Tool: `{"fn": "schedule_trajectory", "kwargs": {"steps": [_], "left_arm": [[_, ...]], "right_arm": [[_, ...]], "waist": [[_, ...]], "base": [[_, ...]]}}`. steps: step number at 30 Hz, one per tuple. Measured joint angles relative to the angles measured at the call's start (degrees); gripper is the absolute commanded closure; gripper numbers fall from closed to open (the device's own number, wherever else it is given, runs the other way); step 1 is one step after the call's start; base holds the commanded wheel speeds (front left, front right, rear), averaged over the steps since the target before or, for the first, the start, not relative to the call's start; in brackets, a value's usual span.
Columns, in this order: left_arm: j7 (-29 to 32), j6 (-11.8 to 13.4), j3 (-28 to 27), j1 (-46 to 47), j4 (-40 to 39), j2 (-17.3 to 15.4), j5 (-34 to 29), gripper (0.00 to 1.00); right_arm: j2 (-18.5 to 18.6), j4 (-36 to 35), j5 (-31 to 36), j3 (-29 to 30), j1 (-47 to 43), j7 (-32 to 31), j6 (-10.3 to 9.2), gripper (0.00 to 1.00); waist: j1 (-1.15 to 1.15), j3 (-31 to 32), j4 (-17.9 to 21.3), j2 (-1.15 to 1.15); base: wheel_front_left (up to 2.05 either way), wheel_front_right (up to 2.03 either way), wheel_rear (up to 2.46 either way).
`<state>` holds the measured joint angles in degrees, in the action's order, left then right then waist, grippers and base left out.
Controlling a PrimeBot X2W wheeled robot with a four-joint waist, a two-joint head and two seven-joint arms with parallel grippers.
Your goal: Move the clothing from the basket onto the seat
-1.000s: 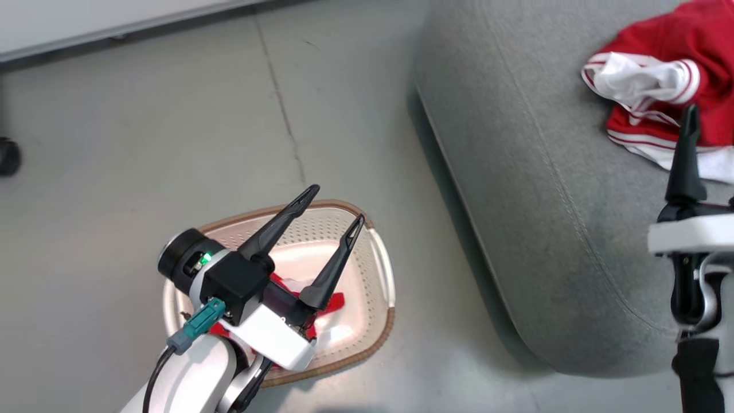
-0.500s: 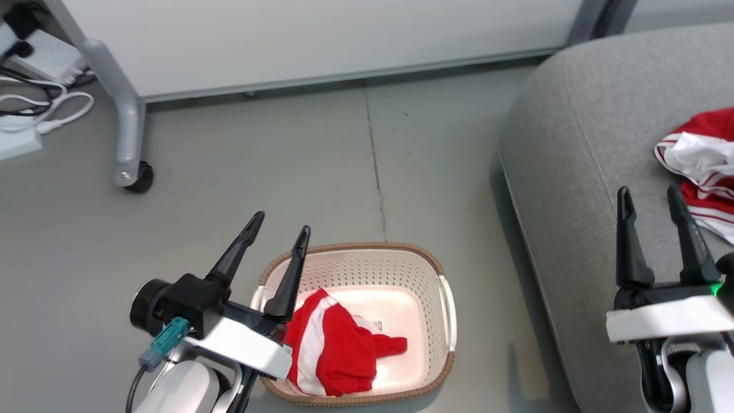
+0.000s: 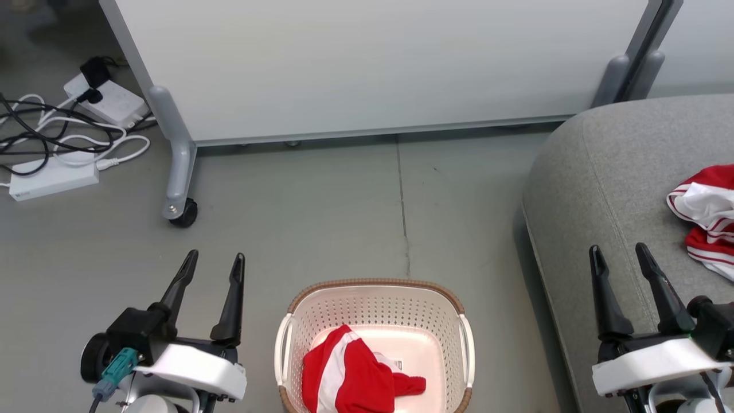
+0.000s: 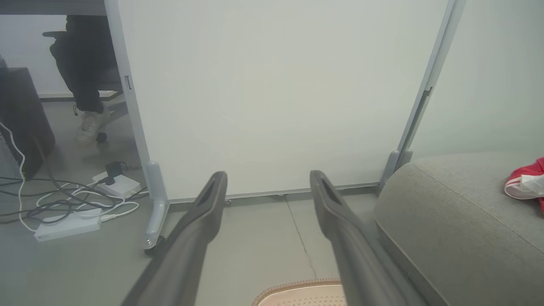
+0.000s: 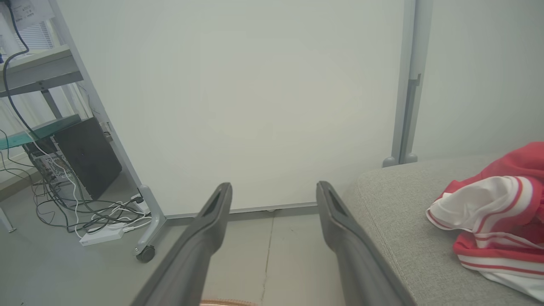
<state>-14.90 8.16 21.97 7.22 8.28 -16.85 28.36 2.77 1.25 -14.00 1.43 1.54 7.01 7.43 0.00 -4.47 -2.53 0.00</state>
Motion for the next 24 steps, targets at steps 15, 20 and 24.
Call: {"fn": "schedule_trajectory", "kwargs": {"steps": [15,20,24], "left_arm": [[0.0,0.5,-5.6,-5.7,0.8,0.8,-0.8,0.0],[0.0,0.4,-6.4,-7.0,1.0,1.3,-1.6,0.0],[0.0,0.0,-6.5,-7.2,1.7,1.4,-2.3,0.0]], "right_arm": [[0.0,-0.2,0.5,0.5,-4.7,-2.2,0.0,0.0],[0.0,-0.5,1.1,0.9,-5.4,-2.8,0.0,0.0],[0.0,-0.7,1.8,0.9,-5.6,-3.3,0.0,0.0]], "waist": [[0.0,4.7,-0.4,0.0],[0.0,5.3,-0.7,0.0],[0.0,5.6,-1.0,0.0]], "base": [[0.0,0.0,0.0],[0.0,0.0,0.0],[0.0,0.0,0.0]]}}
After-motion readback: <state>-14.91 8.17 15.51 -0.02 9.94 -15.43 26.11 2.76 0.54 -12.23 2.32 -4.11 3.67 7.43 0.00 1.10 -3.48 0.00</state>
